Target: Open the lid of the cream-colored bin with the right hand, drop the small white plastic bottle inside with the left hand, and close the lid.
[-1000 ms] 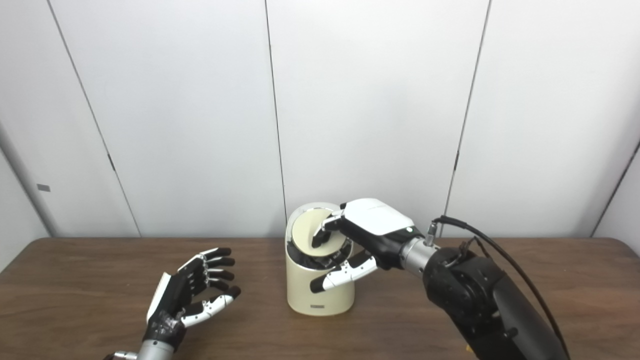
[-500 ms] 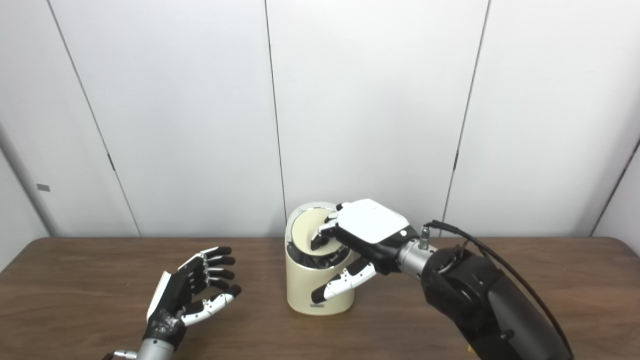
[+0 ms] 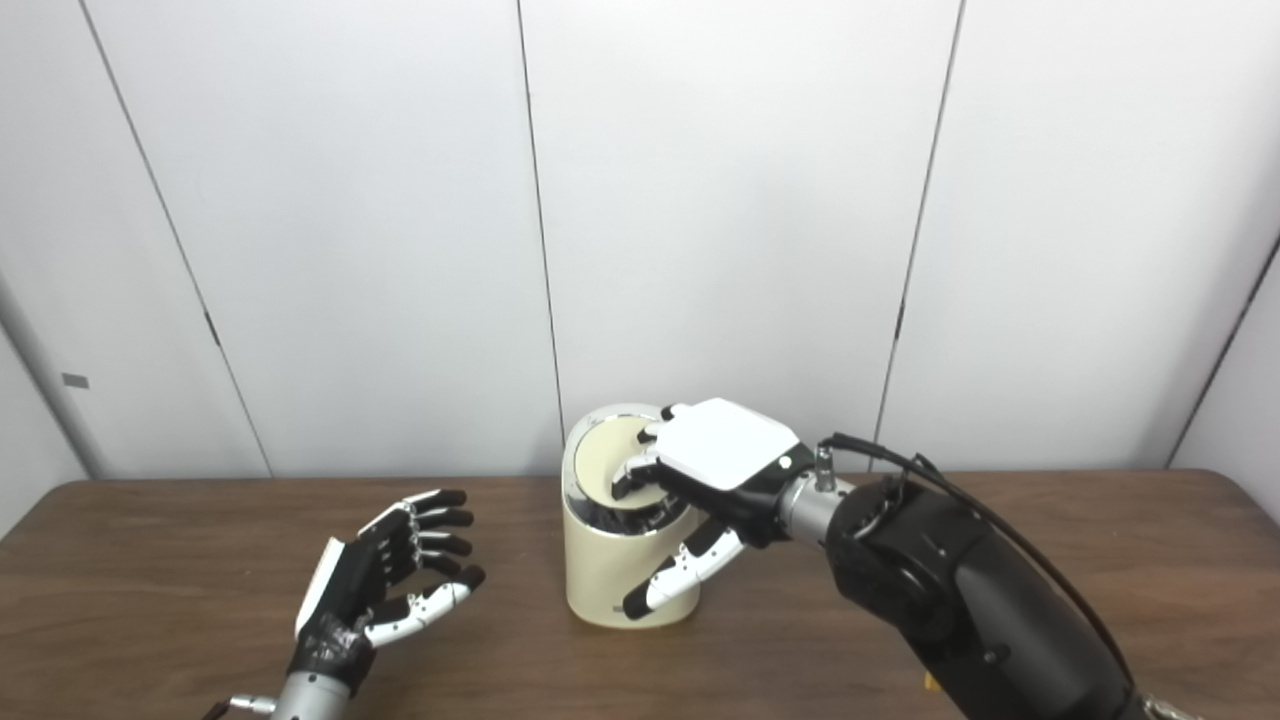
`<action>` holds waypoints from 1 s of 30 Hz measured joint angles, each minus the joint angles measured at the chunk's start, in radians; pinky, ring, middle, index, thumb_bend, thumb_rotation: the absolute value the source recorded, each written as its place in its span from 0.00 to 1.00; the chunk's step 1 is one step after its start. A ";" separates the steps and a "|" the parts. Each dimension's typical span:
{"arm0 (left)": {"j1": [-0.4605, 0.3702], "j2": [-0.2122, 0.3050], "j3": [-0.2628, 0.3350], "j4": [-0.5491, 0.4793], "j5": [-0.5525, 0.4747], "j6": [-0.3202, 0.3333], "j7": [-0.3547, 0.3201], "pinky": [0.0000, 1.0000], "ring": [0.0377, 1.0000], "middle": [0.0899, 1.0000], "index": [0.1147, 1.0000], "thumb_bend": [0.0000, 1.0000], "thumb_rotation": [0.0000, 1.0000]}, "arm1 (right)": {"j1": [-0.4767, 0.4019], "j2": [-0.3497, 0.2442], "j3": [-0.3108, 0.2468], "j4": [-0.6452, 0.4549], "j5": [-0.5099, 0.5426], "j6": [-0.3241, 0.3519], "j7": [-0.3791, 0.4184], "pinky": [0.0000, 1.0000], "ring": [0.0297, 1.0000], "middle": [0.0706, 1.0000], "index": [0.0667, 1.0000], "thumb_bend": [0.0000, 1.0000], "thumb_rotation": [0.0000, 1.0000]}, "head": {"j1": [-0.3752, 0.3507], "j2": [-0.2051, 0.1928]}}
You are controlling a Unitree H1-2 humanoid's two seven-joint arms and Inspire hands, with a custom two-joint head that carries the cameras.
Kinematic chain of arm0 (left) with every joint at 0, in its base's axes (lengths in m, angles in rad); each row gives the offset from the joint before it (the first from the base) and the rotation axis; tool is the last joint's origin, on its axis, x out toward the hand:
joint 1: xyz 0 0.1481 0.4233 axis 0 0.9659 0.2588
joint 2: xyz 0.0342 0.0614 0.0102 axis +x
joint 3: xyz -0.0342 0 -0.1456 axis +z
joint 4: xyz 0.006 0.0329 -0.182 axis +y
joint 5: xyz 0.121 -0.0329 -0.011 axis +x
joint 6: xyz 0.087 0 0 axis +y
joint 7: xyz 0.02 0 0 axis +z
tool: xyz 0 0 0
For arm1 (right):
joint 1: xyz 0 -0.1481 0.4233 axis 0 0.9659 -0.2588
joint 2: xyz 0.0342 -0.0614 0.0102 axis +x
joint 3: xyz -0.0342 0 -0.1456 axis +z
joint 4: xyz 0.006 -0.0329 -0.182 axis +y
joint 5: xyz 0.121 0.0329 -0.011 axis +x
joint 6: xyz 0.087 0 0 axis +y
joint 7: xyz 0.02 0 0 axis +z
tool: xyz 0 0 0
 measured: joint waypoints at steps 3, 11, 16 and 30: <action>0.001 0.000 0.000 -0.001 0.000 0.010 0.000 0.55 0.61 0.69 0.72 0.59 0.00 | -0.013 0.000 0.011 -0.001 -0.015 0.002 0.026 0.98 0.92 0.79 0.76 0.76 0.85 | 0.000 0.000; 0.004 0.000 0.000 -0.006 -0.002 0.012 -0.001 0.55 0.60 0.68 0.72 0.59 0.00 | -0.009 0.001 -0.003 -0.016 -0.004 0.029 0.048 0.95 0.89 0.76 0.74 0.75 0.83 | 0.002 0.002; 0.004 0.000 0.000 -0.005 -0.002 0.012 -0.001 0.55 0.60 0.68 0.71 0.59 0.00 | 0.016 0.008 -0.067 -0.021 0.060 0.042 0.041 0.93 0.88 0.75 0.73 0.73 0.85 | 0.003 0.000; 0.004 0.000 0.000 -0.006 -0.005 0.013 -0.006 0.54 0.60 0.67 0.71 0.60 0.00 | 0.138 0.088 -0.328 -0.039 0.288 0.114 -0.118 0.67 0.80 0.78 0.80 0.66 0.65 | -0.003 -0.005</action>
